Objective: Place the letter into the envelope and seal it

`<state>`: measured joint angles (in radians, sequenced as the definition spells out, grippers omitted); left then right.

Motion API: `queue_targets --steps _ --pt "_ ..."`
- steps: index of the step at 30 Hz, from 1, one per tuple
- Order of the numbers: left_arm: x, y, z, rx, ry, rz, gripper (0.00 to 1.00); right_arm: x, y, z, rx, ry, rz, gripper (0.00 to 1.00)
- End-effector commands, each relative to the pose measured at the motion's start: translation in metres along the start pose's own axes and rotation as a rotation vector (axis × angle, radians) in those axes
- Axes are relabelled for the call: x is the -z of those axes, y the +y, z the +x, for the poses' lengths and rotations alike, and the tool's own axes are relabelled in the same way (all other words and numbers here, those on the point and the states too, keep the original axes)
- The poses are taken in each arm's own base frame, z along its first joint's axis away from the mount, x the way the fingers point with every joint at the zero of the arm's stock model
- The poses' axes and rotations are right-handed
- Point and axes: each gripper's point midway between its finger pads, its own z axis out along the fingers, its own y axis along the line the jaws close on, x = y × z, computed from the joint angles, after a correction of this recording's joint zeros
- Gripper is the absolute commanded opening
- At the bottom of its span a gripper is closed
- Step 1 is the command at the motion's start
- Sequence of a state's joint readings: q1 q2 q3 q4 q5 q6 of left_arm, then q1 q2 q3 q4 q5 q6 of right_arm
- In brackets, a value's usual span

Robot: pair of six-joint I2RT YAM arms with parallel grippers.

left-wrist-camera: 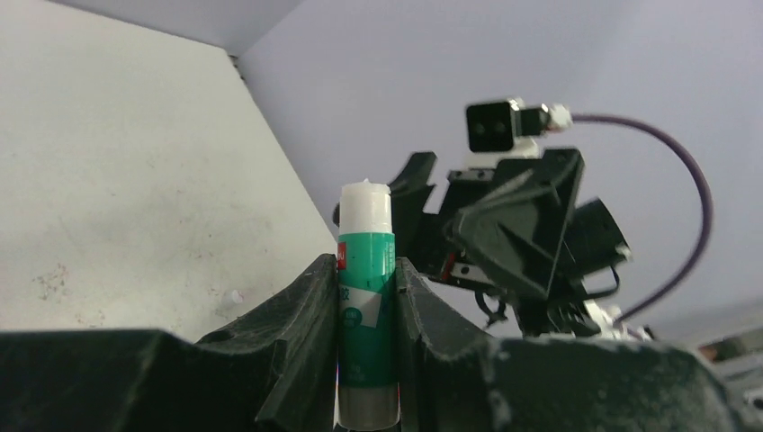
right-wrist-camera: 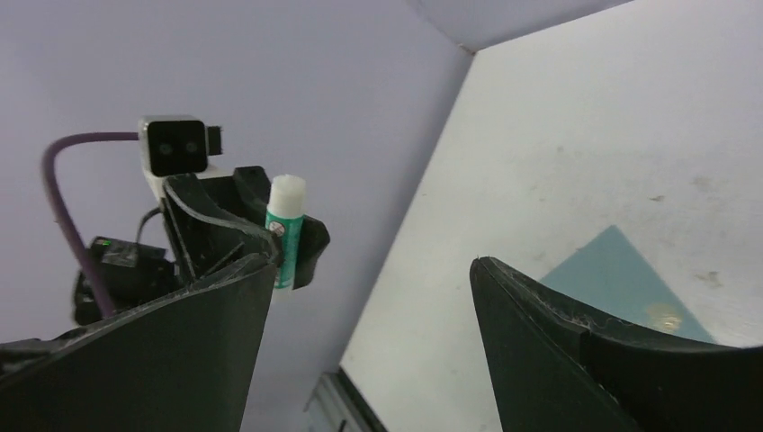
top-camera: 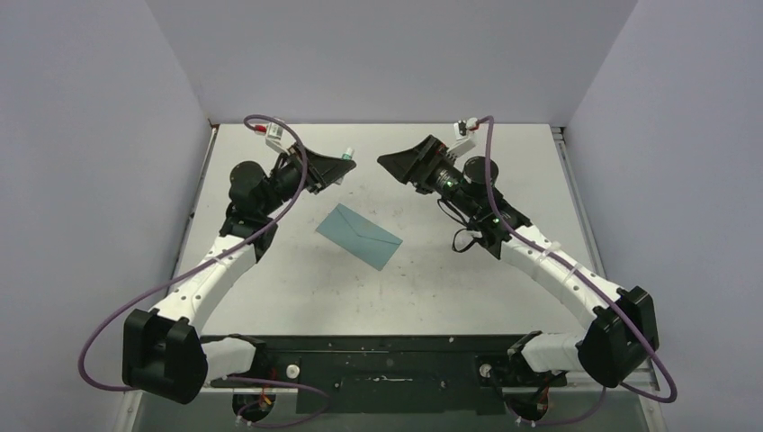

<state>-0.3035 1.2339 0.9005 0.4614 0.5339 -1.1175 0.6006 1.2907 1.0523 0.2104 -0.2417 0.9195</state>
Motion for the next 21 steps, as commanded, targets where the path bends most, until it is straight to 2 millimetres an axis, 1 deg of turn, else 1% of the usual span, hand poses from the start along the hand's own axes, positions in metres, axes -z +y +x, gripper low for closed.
queue_targets --steps 1,3,6,11,16,21 --pt "0.022 -0.058 0.006 -0.306 0.035 0.286 0.0 0.011 0.078 -0.024 -0.197 -0.025 -0.357 0.83" --pt "0.029 -0.068 0.016 -0.378 0.073 0.377 0.0 0.017 0.095 -0.026 -0.2 -0.02 -0.462 0.83" --pt "0.036 -0.075 0.024 -0.44 0.101 0.447 0.0 0.021 0.108 -0.027 -0.184 -0.016 -0.545 0.84" --pt "0.038 -0.079 0.027 -0.465 0.114 0.474 0.0 0.016 0.11 -0.017 -0.11 0.03 -0.522 0.84" --pt "0.037 -0.081 0.026 -0.461 0.113 0.476 0.0 0.006 0.111 0.001 -0.054 0.092 -0.49 0.82" --pt "0.035 -0.078 0.029 -0.453 0.124 0.458 0.0 0.001 0.117 0.011 -0.027 0.134 -0.506 0.76"
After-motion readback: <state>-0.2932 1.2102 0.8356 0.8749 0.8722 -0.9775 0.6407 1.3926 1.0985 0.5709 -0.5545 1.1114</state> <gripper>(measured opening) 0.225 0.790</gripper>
